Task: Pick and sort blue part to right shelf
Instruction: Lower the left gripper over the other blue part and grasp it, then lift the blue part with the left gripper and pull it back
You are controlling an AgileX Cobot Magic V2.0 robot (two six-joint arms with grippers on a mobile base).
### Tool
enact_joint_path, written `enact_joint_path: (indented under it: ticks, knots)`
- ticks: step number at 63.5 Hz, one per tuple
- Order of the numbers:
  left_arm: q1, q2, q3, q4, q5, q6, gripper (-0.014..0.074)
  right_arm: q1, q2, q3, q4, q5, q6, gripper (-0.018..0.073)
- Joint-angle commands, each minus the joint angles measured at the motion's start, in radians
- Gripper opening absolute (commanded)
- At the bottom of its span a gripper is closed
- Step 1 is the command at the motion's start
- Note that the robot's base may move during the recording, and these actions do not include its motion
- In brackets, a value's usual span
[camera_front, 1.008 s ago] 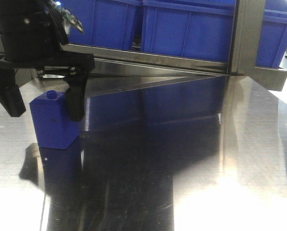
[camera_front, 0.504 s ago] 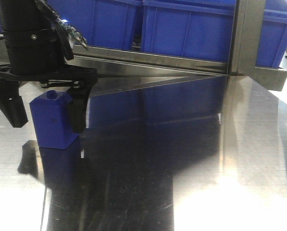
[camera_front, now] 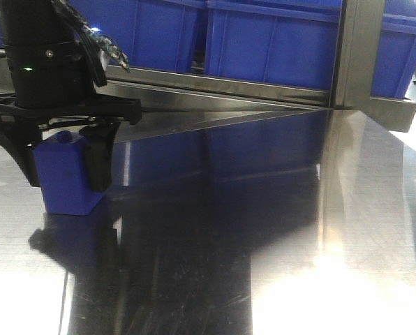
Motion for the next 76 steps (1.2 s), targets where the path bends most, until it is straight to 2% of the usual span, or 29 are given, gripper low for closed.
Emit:
enact_joint_path:
  ticks: [1, 19, 26, 34, 41, 48, 59, 68, 76]
  knots:
    - [-0.005, -0.052, -0.031, -0.009, 0.003, -0.010, 0.0376, -0.007, 0.009, -0.028, -0.014, -0.090, -0.005, 0.0412]
    - [-0.003, -0.131, -0.031, -0.041, -0.001, 0.009, 0.0353, -0.007, 0.009, -0.028, -0.014, -0.090, -0.005, 0.0412]
    - [0.012, -0.190, -0.015, -0.127, -0.012, 0.155, 0.0353, -0.007, 0.009, -0.028, -0.014, -0.090, -0.005, 0.0412]
    - [0.045, -0.273, 0.053, -0.295, -0.058, 0.448, 0.0353, -0.007, 0.009, -0.028, -0.014, -0.090, -0.005, 0.0412]
    - [0.076, -0.363, 0.142, -0.367, -0.145, 0.644, 0.0353, -0.007, 0.009, -0.028, -0.014, -0.090, -0.005, 0.0412]
    - [0.105, -0.469, 0.245, -0.381, -0.277, 0.727, 0.0353, -0.007, 0.009, -0.028, -0.014, -0.090, -0.005, 0.0412]
    - [0.165, -0.633, 0.412, -0.392, -0.493, 0.718, 0.0353, -0.007, 0.009, -0.028, -0.014, -0.090, -0.005, 0.0412]
    - [0.226, -0.765, 0.544, -0.381, -0.649, 0.587, 0.0353, -0.007, 0.009, -0.028, -0.014, -0.090, -0.005, 0.0412]
    - [0.291, -0.890, 0.666, -0.342, -0.746, 0.517, 0.0353, -0.007, 0.009, -0.028, -0.014, -0.090, -0.005, 0.0412]
